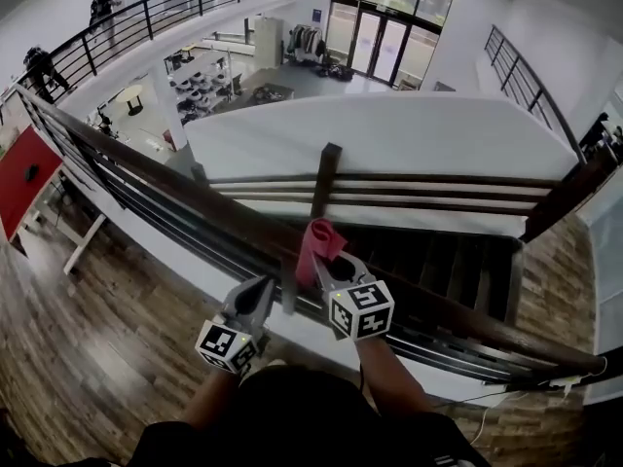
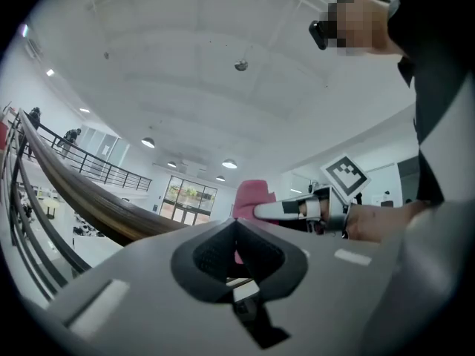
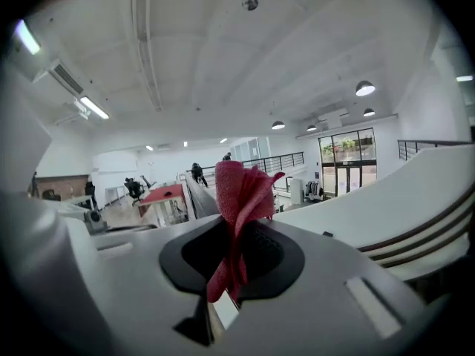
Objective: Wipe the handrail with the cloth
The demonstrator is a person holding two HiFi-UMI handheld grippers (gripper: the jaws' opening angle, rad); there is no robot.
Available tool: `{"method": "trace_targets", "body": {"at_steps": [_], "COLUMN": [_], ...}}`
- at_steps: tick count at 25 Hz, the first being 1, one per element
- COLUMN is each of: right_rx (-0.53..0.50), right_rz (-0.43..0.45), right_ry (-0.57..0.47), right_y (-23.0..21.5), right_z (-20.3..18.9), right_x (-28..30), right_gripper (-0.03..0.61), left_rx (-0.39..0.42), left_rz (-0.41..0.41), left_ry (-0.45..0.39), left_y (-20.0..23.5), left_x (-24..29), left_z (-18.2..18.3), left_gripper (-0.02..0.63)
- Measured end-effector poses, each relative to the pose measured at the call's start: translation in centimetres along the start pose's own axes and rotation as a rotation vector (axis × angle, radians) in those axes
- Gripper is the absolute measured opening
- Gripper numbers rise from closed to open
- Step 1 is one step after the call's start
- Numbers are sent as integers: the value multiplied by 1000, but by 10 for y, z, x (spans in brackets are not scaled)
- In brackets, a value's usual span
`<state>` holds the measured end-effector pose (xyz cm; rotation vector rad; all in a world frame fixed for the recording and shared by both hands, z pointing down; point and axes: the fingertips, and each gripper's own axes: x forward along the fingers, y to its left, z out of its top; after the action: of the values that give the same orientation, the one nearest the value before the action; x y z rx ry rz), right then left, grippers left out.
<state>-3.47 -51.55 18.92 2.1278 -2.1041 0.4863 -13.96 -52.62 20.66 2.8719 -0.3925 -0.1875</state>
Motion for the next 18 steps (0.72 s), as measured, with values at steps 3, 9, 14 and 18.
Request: {"method": "trace_targets", "body": {"at_steps": [3, 9, 14, 18], "right_rx": [-97, -295, -351, -379], "right_rz": [-70, -161, -234, -294], "right_ry": [74, 259, 330, 335], "right_y": [-2, 0, -5, -4], "right_z": [-7, -27, -29, -26], "right_x": [11, 20, 17, 13], "right_gripper": [41, 41, 41, 43], "left_rx": [-15, -59, -95, -54], "left_rz": [-33, -102, -142, -143], "left_ry": [4, 36, 71, 152], "left_y": [10, 16, 18, 20], "left_x": [7, 9, 14, 18], "left_z": [2, -11, -19, -32], "left_gripper": [0, 0, 0, 0]}}
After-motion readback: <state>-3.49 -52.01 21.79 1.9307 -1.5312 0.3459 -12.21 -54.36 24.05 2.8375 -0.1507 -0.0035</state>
